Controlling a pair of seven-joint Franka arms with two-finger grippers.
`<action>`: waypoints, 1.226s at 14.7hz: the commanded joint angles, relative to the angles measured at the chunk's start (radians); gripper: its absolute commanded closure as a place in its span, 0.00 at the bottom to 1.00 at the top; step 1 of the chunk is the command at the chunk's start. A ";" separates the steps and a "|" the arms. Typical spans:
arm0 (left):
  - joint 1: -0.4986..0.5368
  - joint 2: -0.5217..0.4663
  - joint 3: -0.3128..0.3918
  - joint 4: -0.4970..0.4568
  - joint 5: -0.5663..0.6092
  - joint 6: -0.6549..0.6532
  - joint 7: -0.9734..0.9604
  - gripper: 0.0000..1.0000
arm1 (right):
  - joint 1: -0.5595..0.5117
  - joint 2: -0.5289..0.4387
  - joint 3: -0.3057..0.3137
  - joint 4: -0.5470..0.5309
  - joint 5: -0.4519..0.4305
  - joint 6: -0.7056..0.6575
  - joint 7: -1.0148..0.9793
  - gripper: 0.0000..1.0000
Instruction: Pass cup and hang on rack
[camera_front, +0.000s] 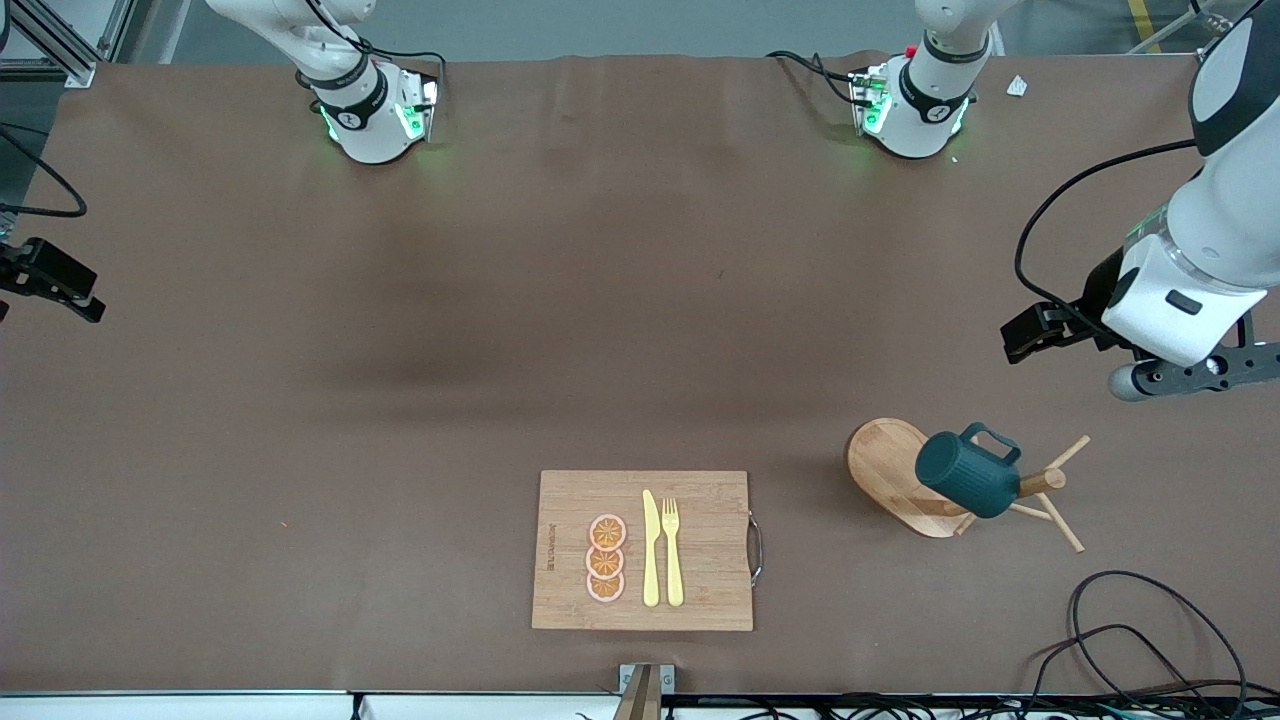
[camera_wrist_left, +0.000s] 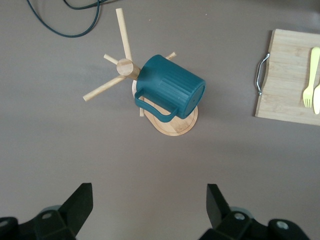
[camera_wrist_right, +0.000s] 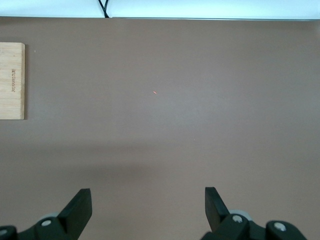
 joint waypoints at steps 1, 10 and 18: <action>0.004 -0.090 0.027 -0.014 -0.044 -0.023 0.056 0.00 | -0.018 -0.020 0.011 -0.013 0.013 -0.007 -0.009 0.00; -0.522 -0.334 0.732 -0.127 -0.303 -0.112 0.206 0.00 | -0.018 -0.020 0.011 -0.013 0.013 -0.006 -0.009 0.00; -0.573 -0.525 0.839 -0.380 -0.325 -0.011 0.281 0.00 | -0.018 -0.020 0.011 -0.013 0.013 -0.007 -0.009 0.00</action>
